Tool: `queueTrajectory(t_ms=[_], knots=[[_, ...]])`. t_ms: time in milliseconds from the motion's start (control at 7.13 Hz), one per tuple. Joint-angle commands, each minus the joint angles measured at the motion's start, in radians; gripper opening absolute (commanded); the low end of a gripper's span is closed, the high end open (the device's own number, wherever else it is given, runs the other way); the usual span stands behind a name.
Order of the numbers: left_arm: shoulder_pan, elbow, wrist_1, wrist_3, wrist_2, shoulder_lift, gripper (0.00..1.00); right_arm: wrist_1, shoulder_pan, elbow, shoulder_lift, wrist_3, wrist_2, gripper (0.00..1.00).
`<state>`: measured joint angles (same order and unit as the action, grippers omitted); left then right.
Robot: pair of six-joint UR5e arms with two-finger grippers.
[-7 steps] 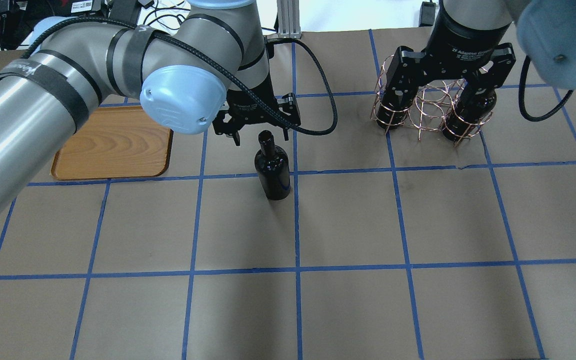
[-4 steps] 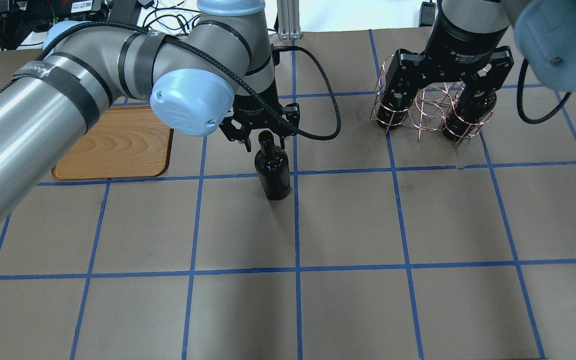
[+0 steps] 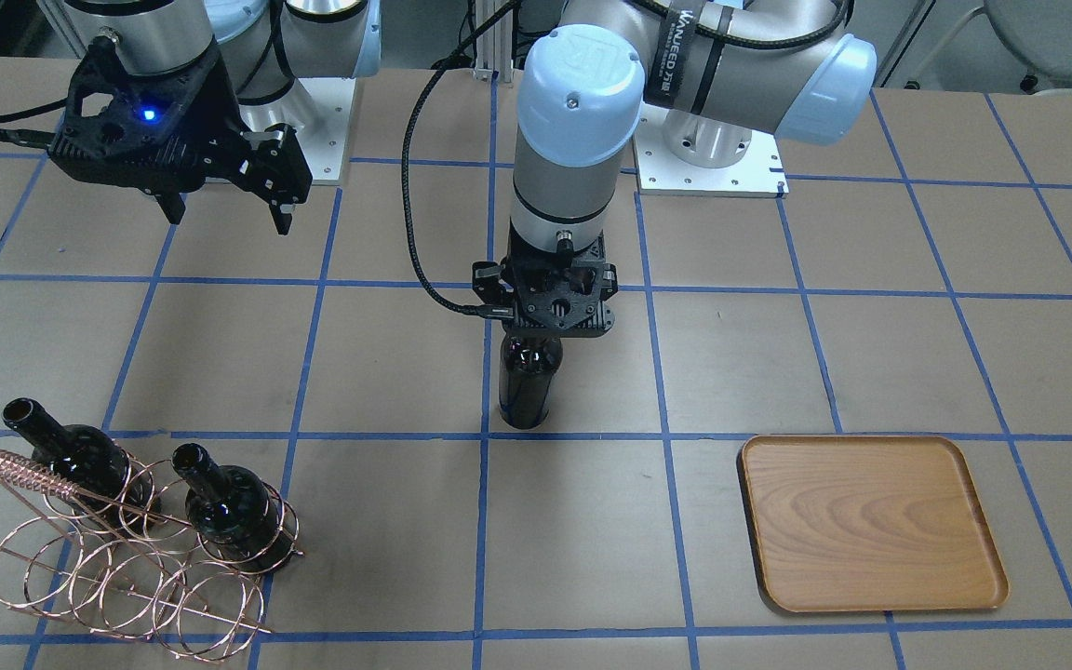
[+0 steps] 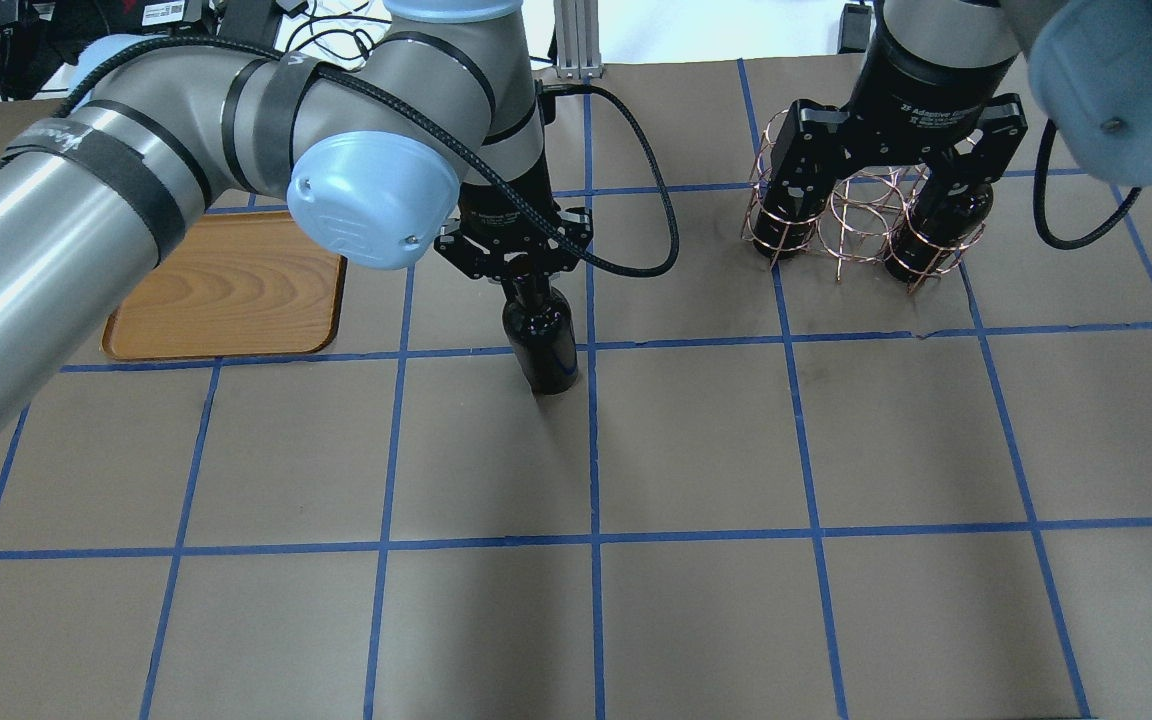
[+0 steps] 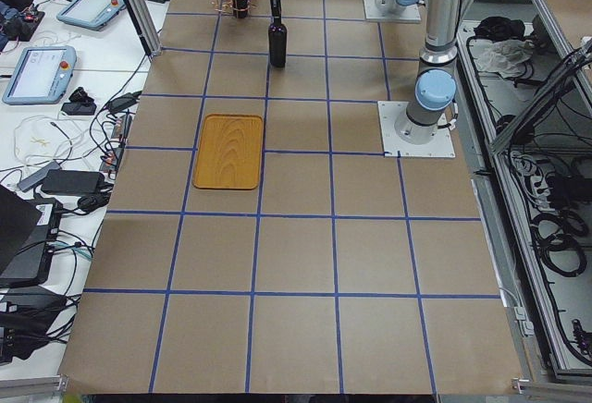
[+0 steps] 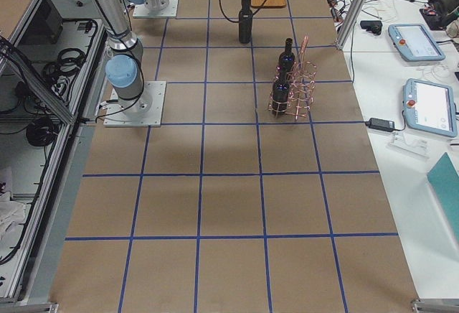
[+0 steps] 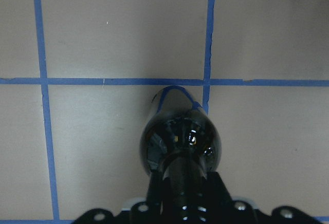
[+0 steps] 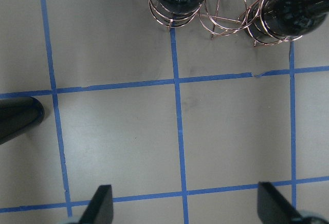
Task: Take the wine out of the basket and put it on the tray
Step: 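Grasp the bottle with the left gripper and carry it onto the wooden tray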
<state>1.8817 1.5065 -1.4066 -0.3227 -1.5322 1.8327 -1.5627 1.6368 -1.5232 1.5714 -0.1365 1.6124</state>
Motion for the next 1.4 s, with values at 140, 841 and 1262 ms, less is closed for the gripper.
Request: queueTrajectory(t_ms=[140, 841, 1262], knots=[[-0.216, -0.015, -0.021, 0.262, -0.009, -0.044, 0.0, 0.0, 0.0, 0.0, 0.001, 0.0, 0.0, 0.99], [-0.59, -0.023, 0.147, 0.534, -0.055, -0.012, 0.0, 0.001, 0.0, 0.0, 0.001, 0.0, 0.001, 0.99], [-0.636, -0.023, 0.158, 0.534, -0.054, 0.014, 0.0, 0.0, 0.0, -0.015, 0.004, 0.0, 0.001, 0.99]])
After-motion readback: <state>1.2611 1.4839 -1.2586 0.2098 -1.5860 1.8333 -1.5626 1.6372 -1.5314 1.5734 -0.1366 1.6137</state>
